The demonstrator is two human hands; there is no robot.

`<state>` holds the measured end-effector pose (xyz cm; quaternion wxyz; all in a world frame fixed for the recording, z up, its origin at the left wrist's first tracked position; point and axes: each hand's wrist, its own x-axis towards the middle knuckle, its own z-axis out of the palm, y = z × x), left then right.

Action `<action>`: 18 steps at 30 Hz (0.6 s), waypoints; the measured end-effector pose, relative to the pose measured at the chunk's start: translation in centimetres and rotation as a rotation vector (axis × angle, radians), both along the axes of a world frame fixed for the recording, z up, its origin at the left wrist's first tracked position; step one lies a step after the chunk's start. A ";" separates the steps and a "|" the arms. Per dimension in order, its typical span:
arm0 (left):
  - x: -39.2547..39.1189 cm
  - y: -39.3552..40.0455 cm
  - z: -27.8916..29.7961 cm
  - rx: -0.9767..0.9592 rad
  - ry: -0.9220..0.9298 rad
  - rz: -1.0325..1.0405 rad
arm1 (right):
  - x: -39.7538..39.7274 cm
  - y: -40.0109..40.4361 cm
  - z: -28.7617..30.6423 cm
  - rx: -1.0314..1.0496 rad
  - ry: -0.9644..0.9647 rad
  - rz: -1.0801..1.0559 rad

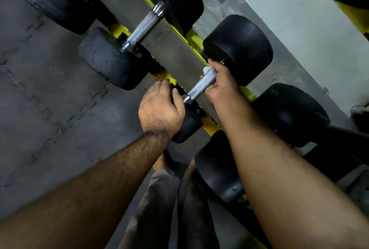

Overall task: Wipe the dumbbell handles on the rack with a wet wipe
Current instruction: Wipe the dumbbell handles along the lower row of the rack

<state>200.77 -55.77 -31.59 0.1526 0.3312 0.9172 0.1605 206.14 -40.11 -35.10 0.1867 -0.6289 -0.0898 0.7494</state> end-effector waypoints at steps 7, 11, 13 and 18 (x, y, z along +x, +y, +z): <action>0.2 0.0 0.1 -0.004 0.007 0.000 | 1.0 -1.0 -0.6 -0.023 0.036 0.168; 0.2 0.0 0.0 0.008 -0.001 -0.004 | 0.7 -1.8 -1.3 0.048 0.039 0.064; 0.1 0.0 -0.1 0.003 -0.007 0.006 | 1.6 -4.7 -2.0 0.057 -0.015 0.355; 0.1 0.0 -0.2 -0.014 -0.017 -0.005 | 1.4 -1.8 -1.1 -0.012 0.067 0.231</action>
